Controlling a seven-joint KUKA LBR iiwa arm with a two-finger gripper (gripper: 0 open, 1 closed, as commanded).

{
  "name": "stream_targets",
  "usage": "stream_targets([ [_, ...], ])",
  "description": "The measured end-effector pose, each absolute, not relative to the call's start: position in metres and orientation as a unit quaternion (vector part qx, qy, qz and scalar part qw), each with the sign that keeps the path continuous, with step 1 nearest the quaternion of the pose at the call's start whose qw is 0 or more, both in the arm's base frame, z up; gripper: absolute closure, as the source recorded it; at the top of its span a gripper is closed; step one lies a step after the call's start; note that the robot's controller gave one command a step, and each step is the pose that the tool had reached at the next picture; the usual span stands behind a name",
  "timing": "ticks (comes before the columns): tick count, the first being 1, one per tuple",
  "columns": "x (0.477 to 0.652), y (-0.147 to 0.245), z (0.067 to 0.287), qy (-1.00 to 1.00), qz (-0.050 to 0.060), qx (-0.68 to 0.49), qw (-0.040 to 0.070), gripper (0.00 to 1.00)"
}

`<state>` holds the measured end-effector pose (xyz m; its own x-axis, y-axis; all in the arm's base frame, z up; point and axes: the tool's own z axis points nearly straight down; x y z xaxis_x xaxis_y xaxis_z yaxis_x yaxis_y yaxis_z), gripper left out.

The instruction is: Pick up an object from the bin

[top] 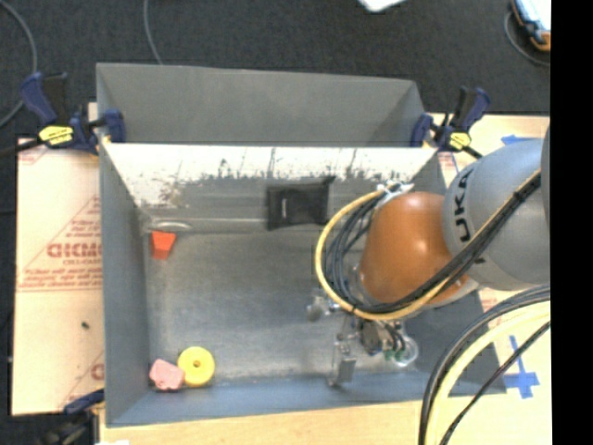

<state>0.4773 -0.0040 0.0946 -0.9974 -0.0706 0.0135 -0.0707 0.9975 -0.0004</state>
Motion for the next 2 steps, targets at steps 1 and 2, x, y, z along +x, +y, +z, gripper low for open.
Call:
stream_targets([
  [1,0.492,-0.018,0.135,-1.000,0.000,0.026,-0.004,0.00],
  [2,0.486,0.000,0.199,-0.993,0.000,0.118,0.002,0.00],
])
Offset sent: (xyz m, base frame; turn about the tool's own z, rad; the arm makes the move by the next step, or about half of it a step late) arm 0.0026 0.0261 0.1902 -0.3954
